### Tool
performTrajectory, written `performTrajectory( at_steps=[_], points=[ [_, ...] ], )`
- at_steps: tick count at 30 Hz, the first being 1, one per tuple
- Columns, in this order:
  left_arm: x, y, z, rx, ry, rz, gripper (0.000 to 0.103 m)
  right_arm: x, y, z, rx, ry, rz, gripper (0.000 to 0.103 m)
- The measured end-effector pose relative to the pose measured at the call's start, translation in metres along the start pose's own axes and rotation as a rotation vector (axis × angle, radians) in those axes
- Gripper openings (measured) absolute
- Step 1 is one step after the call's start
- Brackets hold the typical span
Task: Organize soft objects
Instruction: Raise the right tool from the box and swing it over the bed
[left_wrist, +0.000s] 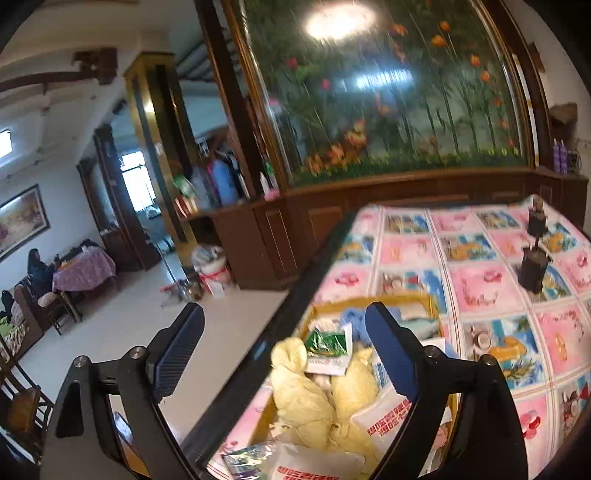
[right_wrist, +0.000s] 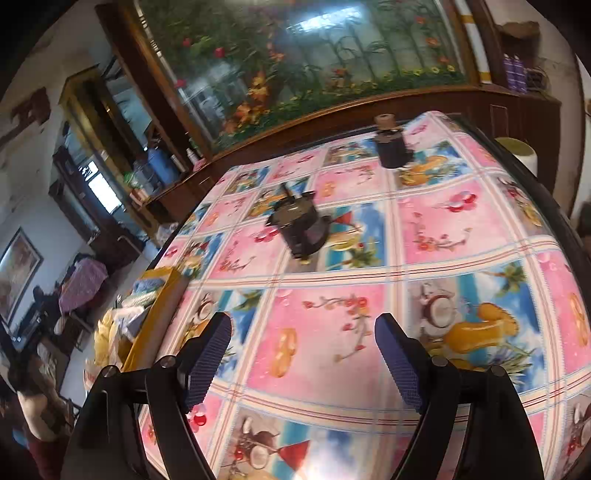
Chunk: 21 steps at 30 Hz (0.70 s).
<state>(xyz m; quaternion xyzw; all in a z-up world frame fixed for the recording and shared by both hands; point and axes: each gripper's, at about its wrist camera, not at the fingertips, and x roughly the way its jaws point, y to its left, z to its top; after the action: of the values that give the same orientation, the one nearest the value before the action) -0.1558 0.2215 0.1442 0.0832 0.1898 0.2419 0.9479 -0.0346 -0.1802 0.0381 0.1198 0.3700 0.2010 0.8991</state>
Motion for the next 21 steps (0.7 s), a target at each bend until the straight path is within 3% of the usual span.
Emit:
performTrajectory(
  at_steps=[2,4,8,14,17,21],
  points=[
    [-0.032,0.011,0.005,-0.035,-0.099,-0.015,0.103,0.007,0.029,-0.008,-0.072,0.012,0.026,0.082],
    [-0.049,0.017,0.004,-0.078,-0.127,-0.078,0.103,0.013,0.061,-0.017,-0.148,0.022,0.051,0.082],
    [-0.035,0.011,0.000,-0.144,-0.008,-0.182,0.103,0.020,0.114,-0.034,-0.255,0.045,0.117,0.082],
    [-0.017,0.000,-0.017,-0.213,0.099,-0.129,0.103,0.021,0.160,-0.056,-0.317,0.034,0.163,0.090],
    [-0.013,-0.008,-0.027,-0.181,0.141,-0.102,0.103,0.025,0.176,-0.071,-0.367,0.016,0.124,0.091],
    [-0.013,-0.015,-0.036,-0.131,0.130,-0.047,0.103,0.034,0.194,-0.087,-0.456,0.020,0.059,0.091]
  ],
)
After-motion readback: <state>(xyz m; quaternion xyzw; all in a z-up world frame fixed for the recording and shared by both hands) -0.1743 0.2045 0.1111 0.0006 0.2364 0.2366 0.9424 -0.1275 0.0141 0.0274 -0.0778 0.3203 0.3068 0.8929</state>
